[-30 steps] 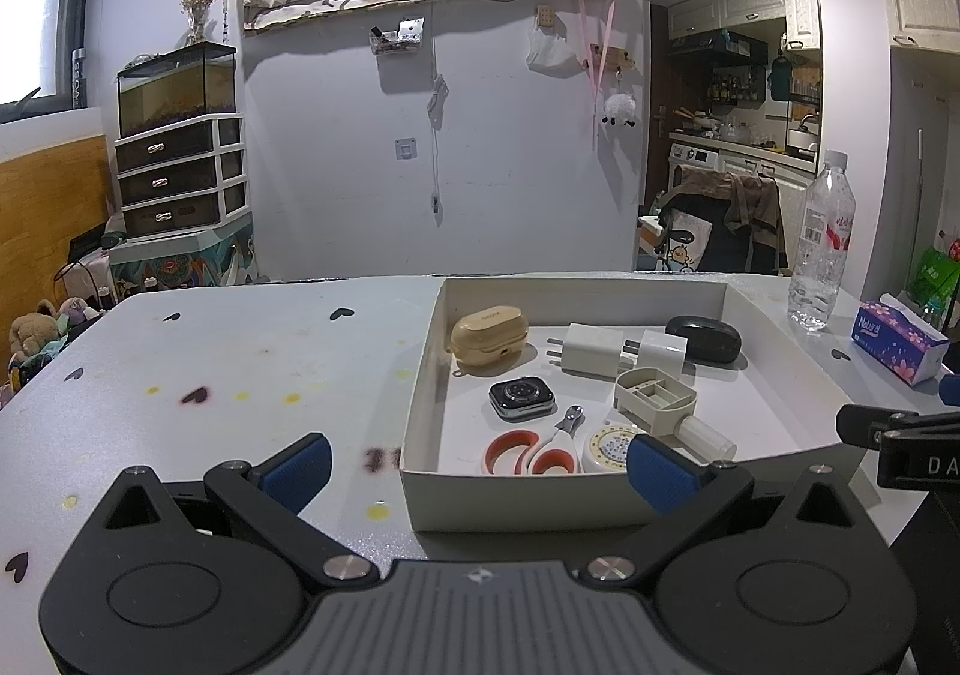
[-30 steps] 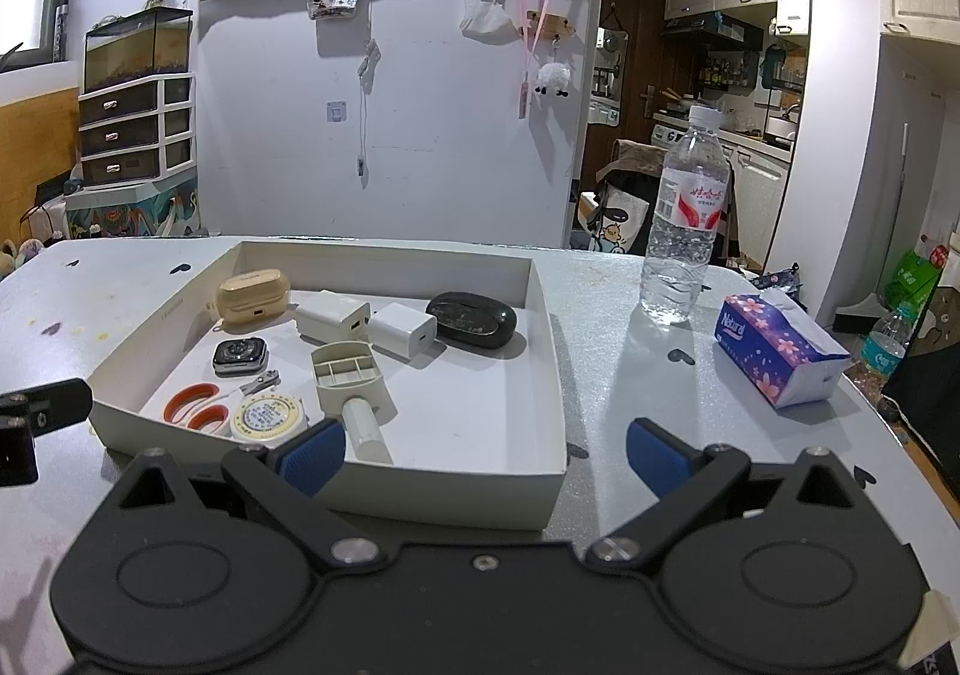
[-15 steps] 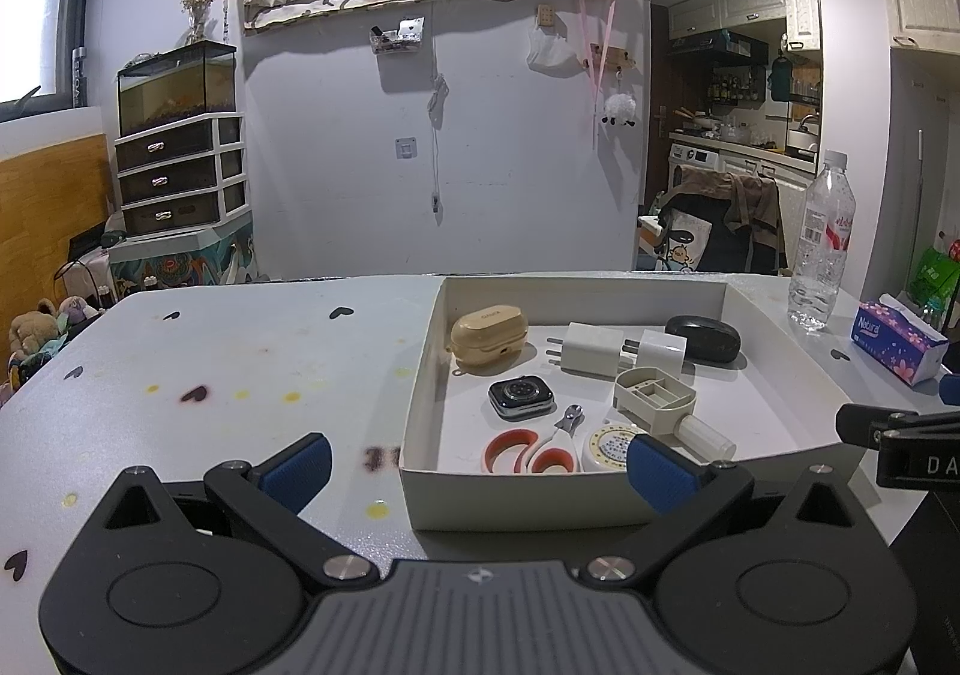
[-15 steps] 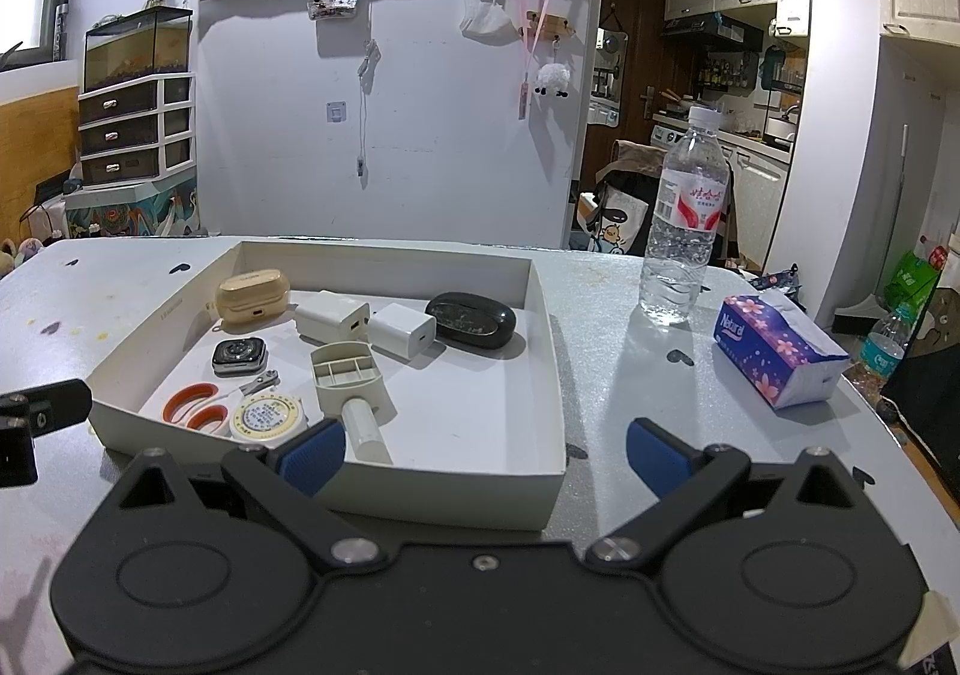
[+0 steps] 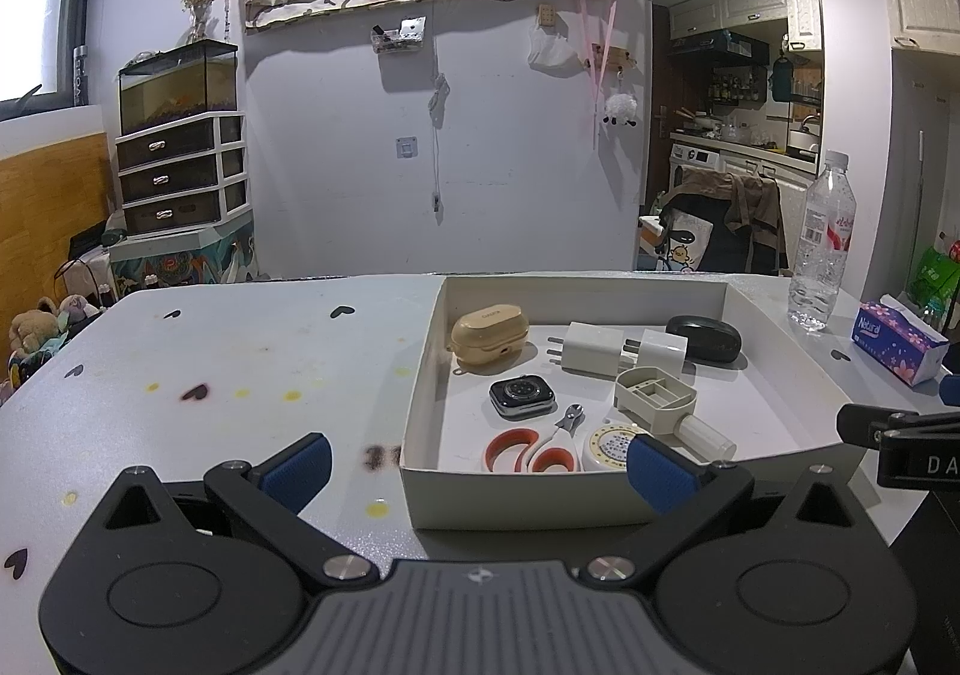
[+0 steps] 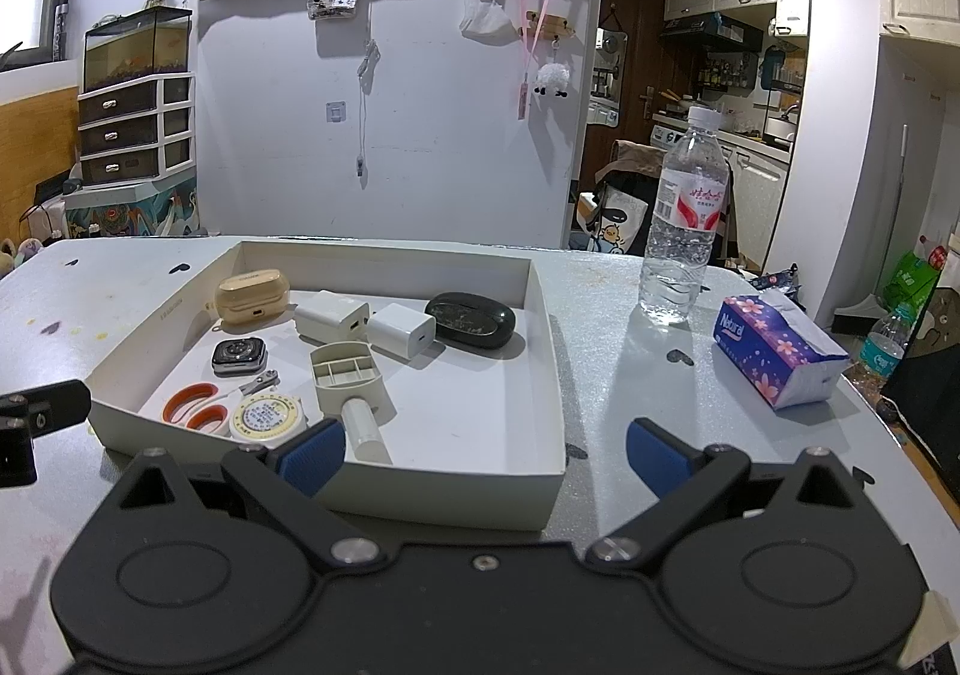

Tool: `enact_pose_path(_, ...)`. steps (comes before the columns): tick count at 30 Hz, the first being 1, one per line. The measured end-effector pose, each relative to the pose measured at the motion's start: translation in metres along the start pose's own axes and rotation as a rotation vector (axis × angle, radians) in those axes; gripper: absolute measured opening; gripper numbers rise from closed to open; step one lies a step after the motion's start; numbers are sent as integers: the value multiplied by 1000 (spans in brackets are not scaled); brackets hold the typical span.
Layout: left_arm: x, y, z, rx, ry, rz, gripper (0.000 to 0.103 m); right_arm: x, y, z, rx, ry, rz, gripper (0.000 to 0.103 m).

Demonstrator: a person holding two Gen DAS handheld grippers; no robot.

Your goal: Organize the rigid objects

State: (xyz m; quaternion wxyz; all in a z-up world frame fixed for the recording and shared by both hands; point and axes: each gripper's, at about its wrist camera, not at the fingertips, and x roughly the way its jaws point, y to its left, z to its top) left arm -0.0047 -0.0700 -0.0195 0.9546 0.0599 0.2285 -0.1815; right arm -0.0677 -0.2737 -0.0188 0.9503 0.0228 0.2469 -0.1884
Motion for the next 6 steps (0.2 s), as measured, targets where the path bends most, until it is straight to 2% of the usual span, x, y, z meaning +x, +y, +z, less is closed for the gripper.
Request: enact_pose_path(6, 0, 0, 0, 1, -1, 0, 103, 0, 0, 0, 0, 0, 0, 101)
